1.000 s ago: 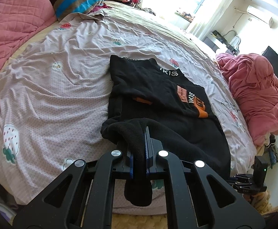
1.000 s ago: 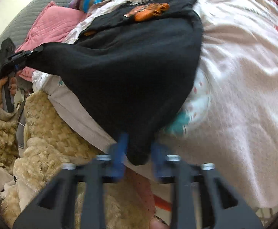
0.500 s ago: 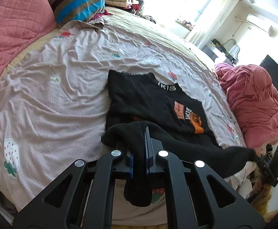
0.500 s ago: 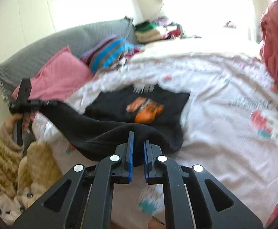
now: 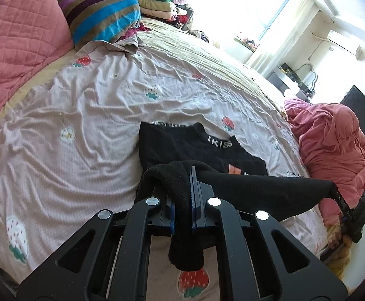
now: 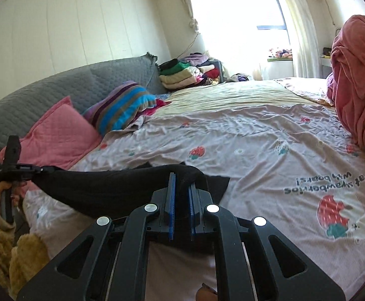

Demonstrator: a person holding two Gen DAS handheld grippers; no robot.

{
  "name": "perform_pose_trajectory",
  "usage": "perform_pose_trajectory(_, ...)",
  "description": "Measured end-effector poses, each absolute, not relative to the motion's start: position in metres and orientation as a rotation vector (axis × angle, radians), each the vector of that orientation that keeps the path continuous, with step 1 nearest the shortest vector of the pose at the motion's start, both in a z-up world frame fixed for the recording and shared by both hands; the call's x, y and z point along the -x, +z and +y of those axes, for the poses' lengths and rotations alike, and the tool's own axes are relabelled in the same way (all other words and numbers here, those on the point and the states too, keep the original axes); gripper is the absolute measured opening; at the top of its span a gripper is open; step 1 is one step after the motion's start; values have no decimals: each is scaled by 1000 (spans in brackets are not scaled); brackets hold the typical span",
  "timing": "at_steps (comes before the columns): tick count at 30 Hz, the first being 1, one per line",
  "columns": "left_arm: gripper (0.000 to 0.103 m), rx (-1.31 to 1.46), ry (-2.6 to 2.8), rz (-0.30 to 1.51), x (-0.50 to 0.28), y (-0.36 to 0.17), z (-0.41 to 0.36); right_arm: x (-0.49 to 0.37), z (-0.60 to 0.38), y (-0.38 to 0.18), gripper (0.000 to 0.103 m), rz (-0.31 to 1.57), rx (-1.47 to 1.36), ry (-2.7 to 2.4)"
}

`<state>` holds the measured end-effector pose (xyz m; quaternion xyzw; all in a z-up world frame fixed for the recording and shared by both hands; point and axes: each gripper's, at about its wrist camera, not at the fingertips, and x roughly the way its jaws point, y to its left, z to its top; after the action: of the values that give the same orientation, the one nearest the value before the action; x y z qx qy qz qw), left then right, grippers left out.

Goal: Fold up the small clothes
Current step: 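Lift the hem with both tools and fold it toward the IKISS collar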

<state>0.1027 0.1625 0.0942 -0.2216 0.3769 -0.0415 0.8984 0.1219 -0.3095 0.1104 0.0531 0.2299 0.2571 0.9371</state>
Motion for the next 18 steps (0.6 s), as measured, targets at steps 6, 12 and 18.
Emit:
perform_pose_trajectory(6, 3, 459, -76, 777, -127, 92, 163, -154, -307, 104, 8, 490, -112, 480)
perform_pose_trajectory(12, 3, 445, -66, 774, -145, 87, 161, -180, -299, 92, 7, 518, -78, 432)
perform_pose_trajectory(18, 5, 448, -47, 784, -162, 67, 166, -204, -288, 73, 8, 562, -43, 403)
